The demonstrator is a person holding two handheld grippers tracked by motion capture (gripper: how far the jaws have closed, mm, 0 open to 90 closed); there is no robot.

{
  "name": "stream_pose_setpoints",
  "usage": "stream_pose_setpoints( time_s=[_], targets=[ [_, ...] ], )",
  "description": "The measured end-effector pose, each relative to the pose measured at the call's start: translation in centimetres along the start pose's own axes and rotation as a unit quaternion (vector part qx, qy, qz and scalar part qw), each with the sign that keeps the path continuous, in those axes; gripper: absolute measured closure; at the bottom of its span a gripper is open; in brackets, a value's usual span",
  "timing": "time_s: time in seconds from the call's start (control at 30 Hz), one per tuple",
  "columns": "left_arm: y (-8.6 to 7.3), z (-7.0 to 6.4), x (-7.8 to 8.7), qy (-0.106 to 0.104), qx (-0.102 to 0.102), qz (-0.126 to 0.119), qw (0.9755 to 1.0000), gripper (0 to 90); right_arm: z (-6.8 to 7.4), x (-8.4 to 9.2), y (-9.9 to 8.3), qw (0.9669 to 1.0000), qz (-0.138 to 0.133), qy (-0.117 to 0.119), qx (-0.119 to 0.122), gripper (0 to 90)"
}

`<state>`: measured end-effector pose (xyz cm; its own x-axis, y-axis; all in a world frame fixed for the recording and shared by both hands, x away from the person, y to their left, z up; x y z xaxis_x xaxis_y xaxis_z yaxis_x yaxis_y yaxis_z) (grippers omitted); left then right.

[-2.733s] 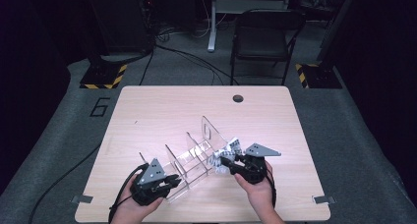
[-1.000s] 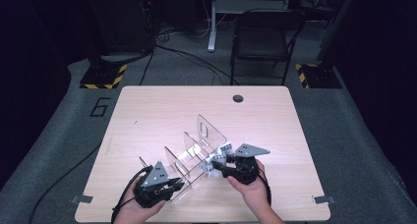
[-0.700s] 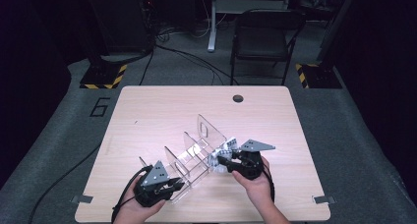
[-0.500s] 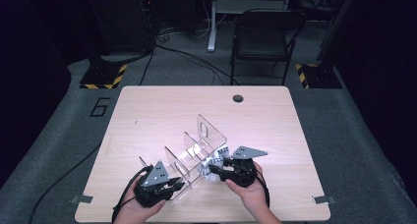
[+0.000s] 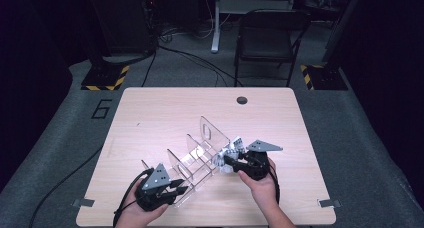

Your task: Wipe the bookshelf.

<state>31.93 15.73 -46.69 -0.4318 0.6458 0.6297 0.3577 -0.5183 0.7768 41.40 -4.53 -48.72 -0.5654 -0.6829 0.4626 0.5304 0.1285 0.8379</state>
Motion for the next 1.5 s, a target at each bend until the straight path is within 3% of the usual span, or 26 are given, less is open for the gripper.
stream_pose_setpoints(
  time_s=[0.2,0.3,0.47,0.6,0.63,0.7,0.73,0.87,0.9,0.93,1.0,1.03,1.1,1.2,1.27,1.3,1.33,1.37,1.4,1.5],
  targets=[
    [0.0,0.1,0.1,0.004,0.013,-0.009,0.9999,72.5,4.4,-0.2,-1.2,0.9981,0.011,0.050,0.033,56.2],
    [-0.1,0.2,0.2,0.005,0.011,-0.006,0.9999,72.4,5.2,-0.2,-1.2,0.9975,0.013,0.048,0.051,56.2],
    [-0.1,0.2,0.2,0.006,0.013,-0.010,0.9998,69.8,3.4,-0.1,-0.4,0.9987,0.012,0.033,0.038,55.7],
    [-0.1,0.3,0.1,0.001,0.016,-0.010,0.9998,69.0,0.9,-0.4,0.2,0.9996,0.010,0.007,0.027,55.3],
    [-0.1,0.3,0.1,0.001,0.016,-0.010,0.9998,69.0,0.9,-0.4,0.2,0.9996,0.010,0.007,0.027,55.3],
    [-0.1,0.2,0.0,-0.003,0.015,-0.008,0.9998,68.2,-1.0,-0.5,0.6,0.9999,0.007,-0.010,0.002,54.8],
    [-0.1,0.2,0.0,-0.005,0.014,-0.008,0.9999,67.7,-1.1,-0.5,0.6,0.9999,0.006,-0.006,-0.006,54.7],
    [-0.2,0.2,-0.1,-0.008,0.016,-0.007,0.9998,67.8,-0.1,-0.5,0.5,0.9999,0.008,0.011,0.003,53.8],
    [-0.2,0.2,0.0,-0.005,0.015,-0.007,0.9998,67.8,0.5,-0.5,0.3,0.9998,0.011,0.016,0.007,53.7],
    [-0.2,0.2,0.0,-0.005,0.015,-0.006,0.9999,67.8,2.2,-0.5,-0.1,0.9990,0.016,0.033,0.023,53.5],
    [-0.2,0.1,-0.1,0.000,0.019,-0.010,0.9998,67.9,2.7,-0.5,-0.2,0.9987,0.016,0.040,0.029,53.5],
    [-0.2,0.1,0.0,-0.001,0.018,-0.010,0.9998,67.8,3.9,-0.5,-0.5,0.9979,0.018,0.048,0.040,53.5],
    [-0.2,0.2,0.1,0.000,0.015,-0.008,0.9999,67.8,4.0,-0.5,-0.5,0.9978,0.018,0.044,0.045,53.5],
    [-0.2,0.2,0.3,-0.001,0.019,-0.012,0.9997,67.8,3.4,-0.6,-0.2,0.9981,0.017,0.035,0.047,53.5],
    [-0.2,0.3,0.4,0.001,0.019,-0.015,0.9997,67.9,1.2,-0.6,0.4,0.9995,0.010,0.012,0.028,53.5],
    [-0.2,0.3,0.4,0.001,0.019,-0.016,0.9997,67.9,1.2,-0.6,0.4,0.9995,0.010,0.012,0.028,53.5],
    [-0.2,0.3,0.4,0.000,0.017,-0.013,0.9998,68.1,-0.3,-0.7,0.8,0.9999,0.006,-0.007,0.013,53.1],
    [-0.2,0.3,0.4,0.000,0.017,-0.013,0.9998,68.2,-0.3,-0.7,0.8,0.9999,0.006,-0.007,0.013,53.1],
    [-0.2,0.3,0.3,-0.003,0.017,-0.013,0.9998,68.1,-1.3,-0.7,1.0,0.9999,0.000,-0.016,-0.002,53.1],
    [-0.2,0.3,0.3,-0.005,0.016,-0.013,0.9998,68.2,-1.3,-0.7,1.0,0.9999,0.001,-0.011,-0.009,53.0]
  ],
)
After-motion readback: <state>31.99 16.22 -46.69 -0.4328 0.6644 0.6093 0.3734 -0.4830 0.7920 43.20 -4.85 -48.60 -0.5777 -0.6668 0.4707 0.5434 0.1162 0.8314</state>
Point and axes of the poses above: each handheld gripper's, and its own axes: x roughly backward along the jaws, y roughly out of its top, z roughly to its left, the point moved 8 cm from there along -x, roughly forward along the jaws, and after that the axes turned 2 degrees about -x, right-handed, at the moved point
